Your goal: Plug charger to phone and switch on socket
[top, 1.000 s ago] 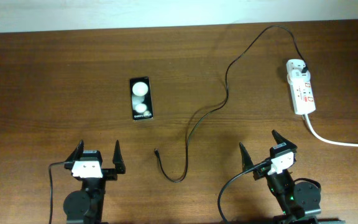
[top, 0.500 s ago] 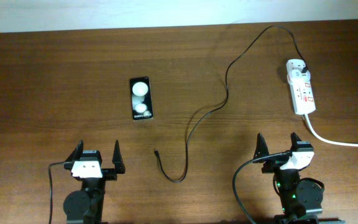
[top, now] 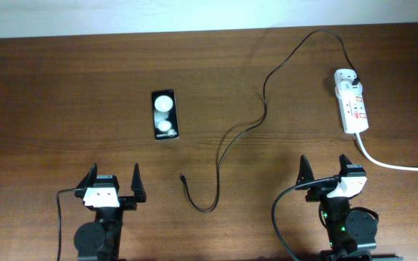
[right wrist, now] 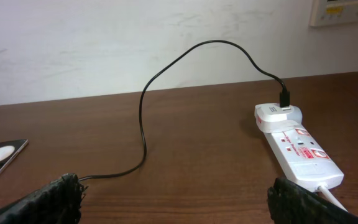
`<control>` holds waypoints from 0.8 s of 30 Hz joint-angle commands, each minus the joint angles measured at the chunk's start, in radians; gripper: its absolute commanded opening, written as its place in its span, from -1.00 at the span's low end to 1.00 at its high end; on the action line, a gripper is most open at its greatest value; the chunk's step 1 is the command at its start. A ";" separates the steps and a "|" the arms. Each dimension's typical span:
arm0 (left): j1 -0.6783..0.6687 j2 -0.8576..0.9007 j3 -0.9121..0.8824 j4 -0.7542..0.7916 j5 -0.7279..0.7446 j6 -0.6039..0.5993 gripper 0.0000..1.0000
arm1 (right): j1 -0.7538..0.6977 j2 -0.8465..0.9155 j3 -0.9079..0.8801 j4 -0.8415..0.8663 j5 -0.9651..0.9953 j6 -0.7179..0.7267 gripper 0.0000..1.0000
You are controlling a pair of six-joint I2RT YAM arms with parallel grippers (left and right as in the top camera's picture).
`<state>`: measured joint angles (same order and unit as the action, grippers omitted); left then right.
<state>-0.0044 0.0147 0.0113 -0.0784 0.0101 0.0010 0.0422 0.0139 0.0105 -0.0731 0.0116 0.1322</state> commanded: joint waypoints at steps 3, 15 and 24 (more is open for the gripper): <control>-0.002 -0.010 -0.001 -0.006 -0.014 0.015 0.98 | -0.003 -0.010 -0.005 -0.006 0.027 0.008 0.97; -0.002 -0.010 0.000 0.571 0.053 0.016 0.98 | -0.003 -0.010 -0.005 -0.006 0.027 0.008 0.97; -0.002 0.242 0.403 0.410 0.053 0.076 0.98 | -0.003 -0.010 -0.005 -0.006 0.027 0.008 0.98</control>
<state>-0.0044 0.1246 0.2382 0.3882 0.0555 0.0536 0.0422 0.0120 0.0105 -0.0727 0.0200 0.1322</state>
